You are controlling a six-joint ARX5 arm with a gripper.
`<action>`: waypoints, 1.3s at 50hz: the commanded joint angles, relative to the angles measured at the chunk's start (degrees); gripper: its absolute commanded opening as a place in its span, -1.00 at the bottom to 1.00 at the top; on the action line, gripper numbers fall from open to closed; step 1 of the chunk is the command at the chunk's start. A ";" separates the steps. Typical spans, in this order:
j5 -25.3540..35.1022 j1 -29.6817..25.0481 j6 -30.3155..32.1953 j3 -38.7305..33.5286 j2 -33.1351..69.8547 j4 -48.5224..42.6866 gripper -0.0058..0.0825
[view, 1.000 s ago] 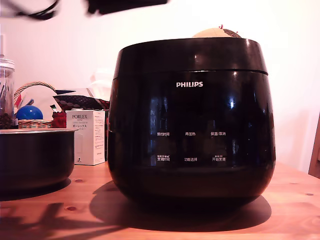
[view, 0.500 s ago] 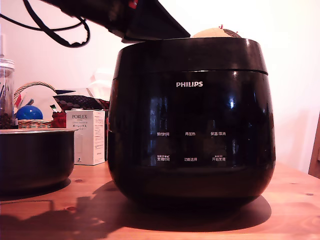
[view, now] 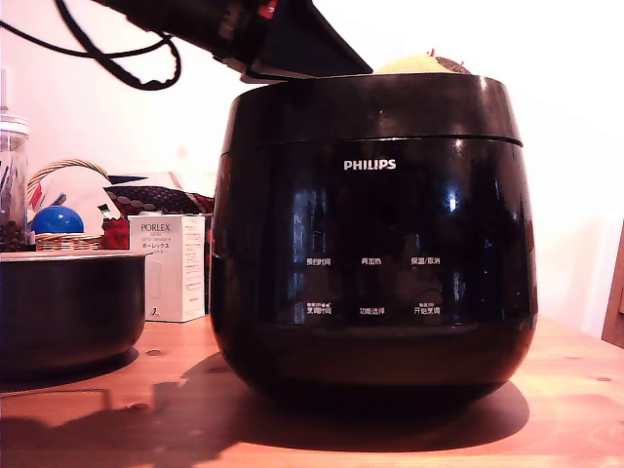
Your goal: Open the rice cooker by pressing the large metal button on the top of its lid with medium force
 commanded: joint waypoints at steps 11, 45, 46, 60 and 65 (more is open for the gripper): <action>-0.57 -0.15 0.35 -2.32 5.22 -8.15 -0.92; -4.13 -0.11 2.45 -2.32 5.20 -1.77 -0.92; -4.11 -0.11 1.95 -2.32 5.20 -0.44 -0.92; -3.48 -0.11 -5.07 -2.32 2.14 10.47 -0.92; -4.44 -0.11 -9.22 -2.32 0.20 12.79 -0.92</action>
